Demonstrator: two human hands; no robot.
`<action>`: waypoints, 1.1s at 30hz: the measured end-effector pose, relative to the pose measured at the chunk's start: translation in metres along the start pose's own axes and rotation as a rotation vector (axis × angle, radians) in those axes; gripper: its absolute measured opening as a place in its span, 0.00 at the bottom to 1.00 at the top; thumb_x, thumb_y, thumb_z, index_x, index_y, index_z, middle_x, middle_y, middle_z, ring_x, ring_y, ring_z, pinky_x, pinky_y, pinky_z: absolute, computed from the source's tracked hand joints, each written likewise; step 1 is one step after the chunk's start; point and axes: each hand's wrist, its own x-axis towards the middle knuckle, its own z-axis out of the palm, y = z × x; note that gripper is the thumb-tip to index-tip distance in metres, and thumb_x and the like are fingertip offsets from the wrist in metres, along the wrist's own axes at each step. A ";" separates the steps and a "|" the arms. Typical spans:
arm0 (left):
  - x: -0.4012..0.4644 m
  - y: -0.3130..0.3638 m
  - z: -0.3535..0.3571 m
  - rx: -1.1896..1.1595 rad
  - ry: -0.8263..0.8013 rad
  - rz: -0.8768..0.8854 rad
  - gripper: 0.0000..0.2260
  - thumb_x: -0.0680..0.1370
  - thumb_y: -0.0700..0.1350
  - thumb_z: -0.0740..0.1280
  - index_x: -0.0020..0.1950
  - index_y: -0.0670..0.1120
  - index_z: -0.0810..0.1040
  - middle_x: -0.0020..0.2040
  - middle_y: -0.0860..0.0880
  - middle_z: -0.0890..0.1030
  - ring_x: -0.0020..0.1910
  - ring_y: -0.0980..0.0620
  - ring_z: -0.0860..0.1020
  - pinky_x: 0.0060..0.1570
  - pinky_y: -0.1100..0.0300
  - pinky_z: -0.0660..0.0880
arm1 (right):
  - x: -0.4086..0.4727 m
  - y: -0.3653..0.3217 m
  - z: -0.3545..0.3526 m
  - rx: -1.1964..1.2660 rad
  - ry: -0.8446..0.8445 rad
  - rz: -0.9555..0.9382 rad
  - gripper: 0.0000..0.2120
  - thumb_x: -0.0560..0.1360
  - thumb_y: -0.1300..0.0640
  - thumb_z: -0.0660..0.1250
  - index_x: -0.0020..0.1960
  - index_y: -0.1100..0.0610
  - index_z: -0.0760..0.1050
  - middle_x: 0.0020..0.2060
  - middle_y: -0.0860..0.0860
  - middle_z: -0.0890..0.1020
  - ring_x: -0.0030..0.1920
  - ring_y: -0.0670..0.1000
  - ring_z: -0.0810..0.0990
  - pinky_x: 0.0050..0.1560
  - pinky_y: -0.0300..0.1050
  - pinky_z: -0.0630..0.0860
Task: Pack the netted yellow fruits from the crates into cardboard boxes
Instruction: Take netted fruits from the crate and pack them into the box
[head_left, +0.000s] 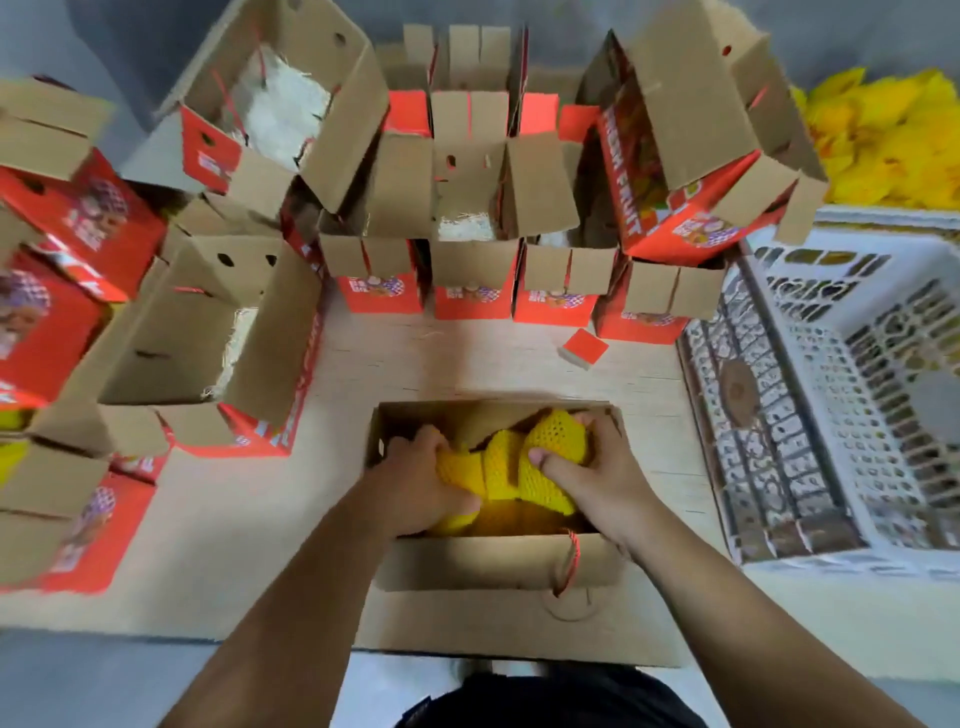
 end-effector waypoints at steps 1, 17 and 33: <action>0.004 0.003 0.007 0.114 -0.061 0.000 0.38 0.68 0.66 0.76 0.71 0.57 0.62 0.68 0.48 0.65 0.66 0.42 0.73 0.60 0.49 0.73 | 0.001 -0.001 0.003 -0.078 -0.041 0.013 0.20 0.71 0.48 0.79 0.56 0.45 0.72 0.49 0.46 0.82 0.51 0.43 0.81 0.53 0.43 0.80; 0.018 -0.021 0.028 0.529 0.243 0.230 0.33 0.65 0.77 0.62 0.64 0.60 0.68 0.61 0.50 0.65 0.62 0.45 0.64 0.62 0.49 0.67 | 0.005 -0.033 0.016 -0.700 -0.623 -0.048 0.21 0.82 0.58 0.61 0.73 0.43 0.70 0.64 0.45 0.74 0.56 0.46 0.76 0.51 0.33 0.72; 0.023 -0.006 0.036 0.556 0.477 0.268 0.11 0.77 0.44 0.67 0.58 0.53 0.75 0.54 0.49 0.78 0.52 0.45 0.75 0.50 0.54 0.68 | 0.003 -0.012 0.030 -0.934 -0.218 -0.103 0.14 0.80 0.51 0.65 0.64 0.53 0.69 0.49 0.53 0.79 0.51 0.58 0.79 0.48 0.49 0.75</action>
